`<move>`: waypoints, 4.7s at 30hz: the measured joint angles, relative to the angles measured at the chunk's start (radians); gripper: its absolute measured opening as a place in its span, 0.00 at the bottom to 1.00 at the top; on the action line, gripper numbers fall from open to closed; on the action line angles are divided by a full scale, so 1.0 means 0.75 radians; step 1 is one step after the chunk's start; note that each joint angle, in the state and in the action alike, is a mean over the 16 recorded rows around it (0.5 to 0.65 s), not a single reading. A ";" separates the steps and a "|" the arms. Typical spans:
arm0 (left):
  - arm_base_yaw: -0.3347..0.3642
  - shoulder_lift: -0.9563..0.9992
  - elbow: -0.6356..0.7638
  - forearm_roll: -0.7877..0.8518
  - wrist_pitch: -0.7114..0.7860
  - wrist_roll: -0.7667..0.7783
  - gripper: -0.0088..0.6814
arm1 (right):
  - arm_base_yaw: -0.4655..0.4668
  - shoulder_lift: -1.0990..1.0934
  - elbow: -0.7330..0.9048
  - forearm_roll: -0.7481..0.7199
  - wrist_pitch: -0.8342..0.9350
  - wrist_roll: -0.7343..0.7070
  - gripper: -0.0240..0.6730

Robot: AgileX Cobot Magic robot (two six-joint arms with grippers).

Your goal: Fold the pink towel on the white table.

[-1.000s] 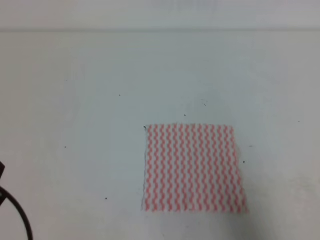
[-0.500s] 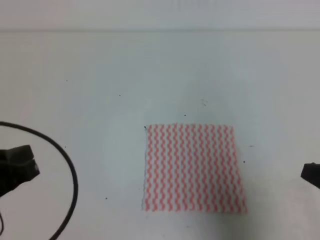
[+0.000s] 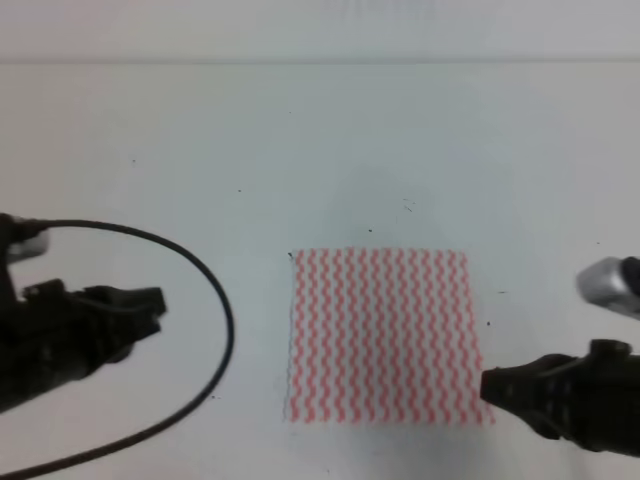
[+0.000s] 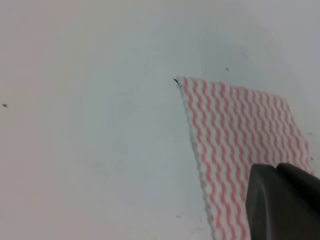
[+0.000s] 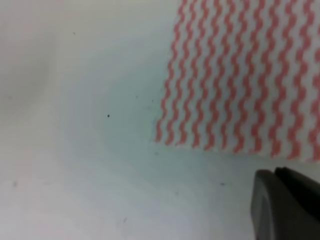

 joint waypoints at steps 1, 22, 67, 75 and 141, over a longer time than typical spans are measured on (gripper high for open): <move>-0.016 0.019 0.000 -0.046 0.003 0.047 0.01 | 0.029 0.021 -0.002 -0.011 -0.022 0.012 0.01; -0.212 0.115 -0.001 -0.220 -0.009 0.279 0.01 | 0.089 0.361 -0.021 -0.142 -0.172 0.082 0.33; -0.211 0.122 -0.001 -0.219 -0.071 0.319 0.01 | 0.089 0.671 -0.024 -0.051 -0.188 0.173 0.51; -0.210 0.126 -0.001 -0.218 -0.075 0.319 0.01 | 0.087 0.674 -0.027 0.024 -0.164 0.103 0.49; -0.212 0.220 -0.001 -0.397 -0.022 1.109 0.01 | 0.089 0.766 -0.372 0.041 -0.230 -0.001 0.01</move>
